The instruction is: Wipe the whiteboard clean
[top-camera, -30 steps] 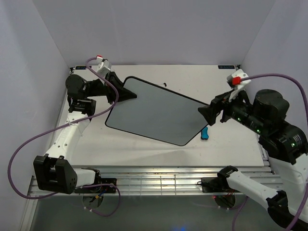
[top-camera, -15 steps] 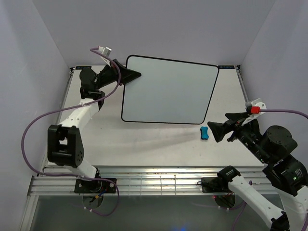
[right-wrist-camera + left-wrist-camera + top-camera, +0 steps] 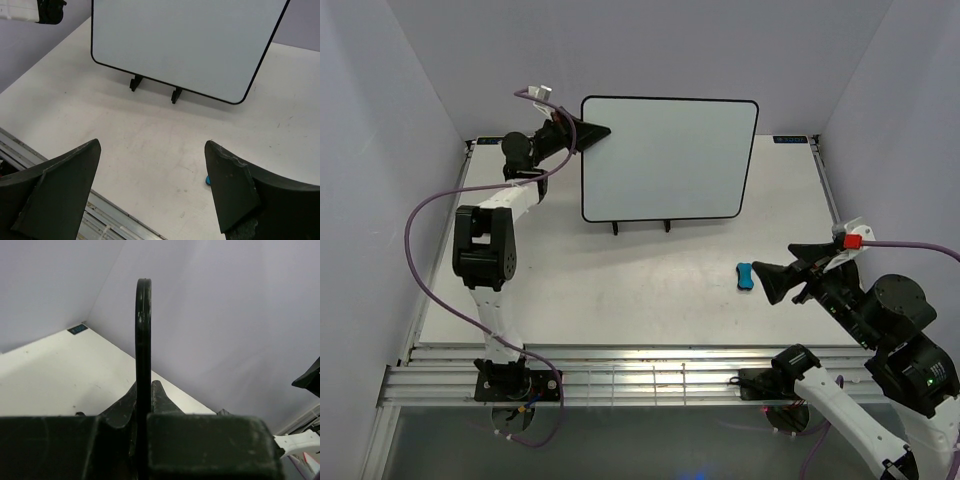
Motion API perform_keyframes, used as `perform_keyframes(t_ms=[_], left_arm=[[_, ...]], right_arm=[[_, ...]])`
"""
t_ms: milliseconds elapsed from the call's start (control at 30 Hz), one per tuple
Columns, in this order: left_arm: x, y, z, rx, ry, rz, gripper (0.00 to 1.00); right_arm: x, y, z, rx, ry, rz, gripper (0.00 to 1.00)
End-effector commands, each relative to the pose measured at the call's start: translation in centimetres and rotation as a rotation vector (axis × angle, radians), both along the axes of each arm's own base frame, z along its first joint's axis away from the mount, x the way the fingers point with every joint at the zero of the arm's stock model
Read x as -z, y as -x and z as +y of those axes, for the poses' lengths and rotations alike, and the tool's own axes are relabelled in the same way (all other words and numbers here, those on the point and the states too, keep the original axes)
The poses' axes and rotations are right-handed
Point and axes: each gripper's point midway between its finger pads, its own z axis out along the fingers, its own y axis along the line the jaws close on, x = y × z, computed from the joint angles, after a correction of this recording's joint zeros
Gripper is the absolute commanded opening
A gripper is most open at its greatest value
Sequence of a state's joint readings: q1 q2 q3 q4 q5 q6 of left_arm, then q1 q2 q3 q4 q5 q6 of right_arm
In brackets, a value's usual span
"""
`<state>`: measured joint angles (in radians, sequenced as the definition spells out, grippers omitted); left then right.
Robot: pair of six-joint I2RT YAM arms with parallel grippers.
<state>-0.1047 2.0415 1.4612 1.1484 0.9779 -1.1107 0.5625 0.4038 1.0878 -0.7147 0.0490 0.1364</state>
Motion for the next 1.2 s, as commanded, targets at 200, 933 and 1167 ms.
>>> perform_keyframes(t_ms=[200, 933, 1167], left_arm=[[-4.3, -2.3, 3.9, 0.014, 0.039, -0.194, 0.00], [-2.0, -5.1, 7.9, -0.016, -0.014, -0.233, 0.00], [0.1, -5.3, 8.0, -0.005, -0.036, -0.226, 0.00]], right_arm=[[2.1, -0.5, 0.3, 0.000, 0.031, 0.049, 0.90], [2.2, 0.2, 1.9, -0.117, 0.075, 0.044, 0.90], [1.7, 0.7, 2.5, -0.168, 0.070, 0.007, 0.90]])
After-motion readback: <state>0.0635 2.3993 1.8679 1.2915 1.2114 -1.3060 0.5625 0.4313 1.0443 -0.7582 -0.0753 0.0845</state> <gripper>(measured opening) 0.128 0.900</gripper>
